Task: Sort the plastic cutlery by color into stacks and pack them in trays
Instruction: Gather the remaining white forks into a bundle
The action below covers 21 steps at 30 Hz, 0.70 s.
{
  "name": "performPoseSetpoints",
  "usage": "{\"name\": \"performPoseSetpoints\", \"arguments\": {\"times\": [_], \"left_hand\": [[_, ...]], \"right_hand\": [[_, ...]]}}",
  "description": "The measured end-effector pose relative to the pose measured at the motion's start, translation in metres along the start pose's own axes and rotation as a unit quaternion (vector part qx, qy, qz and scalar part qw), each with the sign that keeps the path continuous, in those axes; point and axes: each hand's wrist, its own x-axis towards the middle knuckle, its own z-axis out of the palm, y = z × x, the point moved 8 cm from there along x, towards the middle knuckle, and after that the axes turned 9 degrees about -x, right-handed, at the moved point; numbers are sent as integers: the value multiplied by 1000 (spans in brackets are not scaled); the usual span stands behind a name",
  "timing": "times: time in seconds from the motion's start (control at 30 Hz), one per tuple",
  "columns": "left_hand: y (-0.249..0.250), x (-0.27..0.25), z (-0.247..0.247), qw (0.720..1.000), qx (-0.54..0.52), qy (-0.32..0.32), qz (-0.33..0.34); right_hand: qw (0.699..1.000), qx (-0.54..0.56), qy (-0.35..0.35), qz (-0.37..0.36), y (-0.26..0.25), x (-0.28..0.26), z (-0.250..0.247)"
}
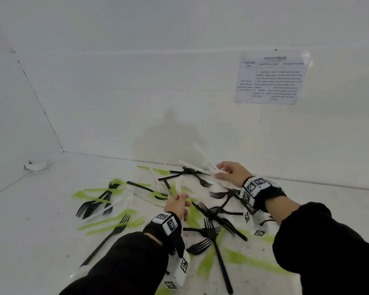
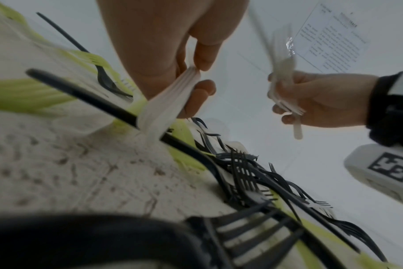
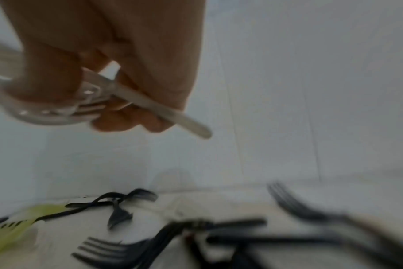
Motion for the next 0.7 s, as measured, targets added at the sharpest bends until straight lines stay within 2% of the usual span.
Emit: {"name": "performPoseSetpoints", "arguments": {"times": [0.1, 0.17, 0.23, 0.33, 0.43, 0.53, 0.7], "left_hand": [[3, -5, 1, 1000, -22, -9, -12], [5, -11, 3, 998, -52, -26, -37], [6, -23, 12, 992, -75, -80, -66], [7, -54, 33, 978, -38, -182, -91], [0, -79, 47, 965, -43, -228, -120], [-6, -86, 46, 968, -68, -213, -117], [-11, -84, 30, 981, -93, -141, -98]], "right_hand": [[988, -97, -103, -65, -23, -22, -10], [973, -171, -132, -79, -32, -35, -16], [962, -215, -140, -91, -41, -45, -19], [959, -234, -123, -98, -53, -53, -21], [952, -266, -119, -91, -60, -59, -15], [962, -242, -91, -92, -62, -65, -10], [983, -167, -8, -82, -56, -73, -30]]}}
